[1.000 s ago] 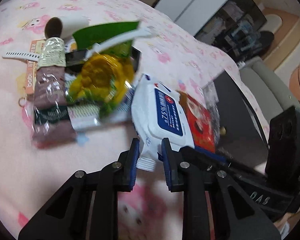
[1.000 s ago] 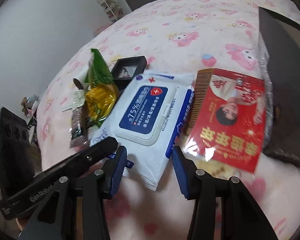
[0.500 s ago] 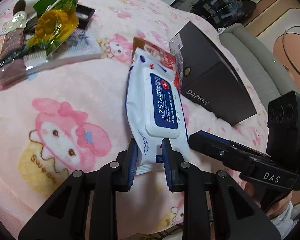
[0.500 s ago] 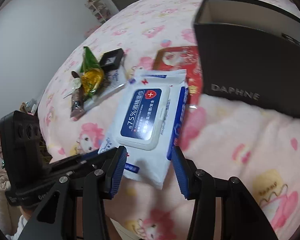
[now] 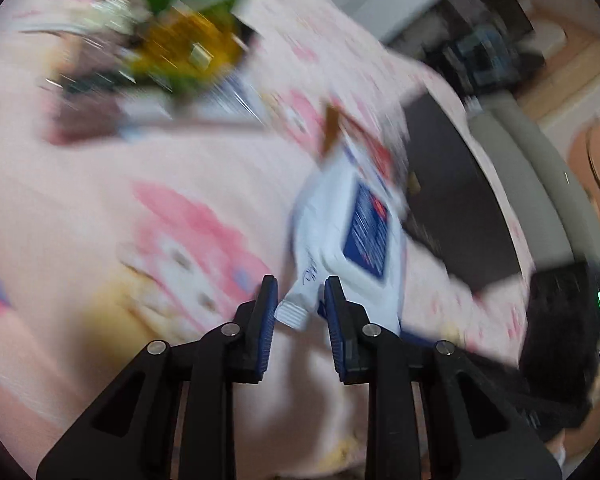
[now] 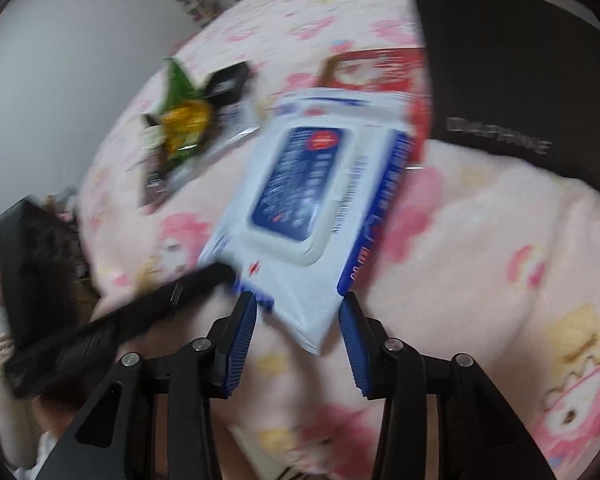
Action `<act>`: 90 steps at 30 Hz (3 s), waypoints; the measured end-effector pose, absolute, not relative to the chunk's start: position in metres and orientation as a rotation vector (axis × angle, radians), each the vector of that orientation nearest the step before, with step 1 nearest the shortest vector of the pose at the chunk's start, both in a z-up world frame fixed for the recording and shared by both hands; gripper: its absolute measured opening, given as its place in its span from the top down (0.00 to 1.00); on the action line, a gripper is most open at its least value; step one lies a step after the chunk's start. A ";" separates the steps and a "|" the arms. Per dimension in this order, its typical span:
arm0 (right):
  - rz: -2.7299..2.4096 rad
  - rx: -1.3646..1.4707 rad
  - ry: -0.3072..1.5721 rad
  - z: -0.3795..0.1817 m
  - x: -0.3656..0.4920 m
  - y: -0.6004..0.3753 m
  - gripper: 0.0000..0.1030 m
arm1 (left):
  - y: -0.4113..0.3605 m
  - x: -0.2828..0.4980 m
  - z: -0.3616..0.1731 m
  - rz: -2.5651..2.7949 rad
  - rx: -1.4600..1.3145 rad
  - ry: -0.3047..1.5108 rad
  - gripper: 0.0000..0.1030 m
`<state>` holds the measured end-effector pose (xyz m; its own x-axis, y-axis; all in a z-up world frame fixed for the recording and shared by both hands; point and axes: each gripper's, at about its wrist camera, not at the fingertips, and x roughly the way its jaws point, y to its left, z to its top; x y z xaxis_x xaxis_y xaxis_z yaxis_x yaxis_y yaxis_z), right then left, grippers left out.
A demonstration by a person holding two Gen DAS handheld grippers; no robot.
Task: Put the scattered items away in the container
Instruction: 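Grasp the white-and-blue wet-wipes pack with the left tool, then lift the wet-wipes pack with the left tool and adjust the grip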
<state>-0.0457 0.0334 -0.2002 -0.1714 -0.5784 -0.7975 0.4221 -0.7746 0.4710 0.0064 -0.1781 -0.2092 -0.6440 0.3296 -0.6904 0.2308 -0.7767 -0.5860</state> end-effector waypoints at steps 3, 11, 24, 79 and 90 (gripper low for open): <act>-1.954 1.397 -0.135 -0.187 -0.040 0.019 0.63 | -0.191 0.015 -0.204 2.635 -1.287 -1.071 0.73; -2.128 1.444 -0.090 -0.191 -0.062 0.036 0.63 | -0.170 0.008 -0.208 2.487 -1.343 -0.981 0.71; -2.264 1.400 -0.045 -0.179 -0.084 0.042 0.61 | -0.207 -0.014 -0.198 2.562 -1.253 -1.056 0.83; -2.128 1.484 -0.138 -0.190 -0.056 0.062 0.81 | -0.206 -0.005 -0.215 2.642 -1.254 -1.063 0.58; -2.105 1.531 -0.126 -0.208 -0.066 0.042 0.54 | -0.177 -0.014 -0.218 2.618 -1.382 -0.824 0.51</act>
<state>-0.0658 0.0421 -0.2082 -0.2179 -0.4647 -0.8582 0.3594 -0.8558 0.3721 -0.0142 -0.1771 -0.2178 -0.5937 0.2998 -0.7468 0.1823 -0.8538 -0.4877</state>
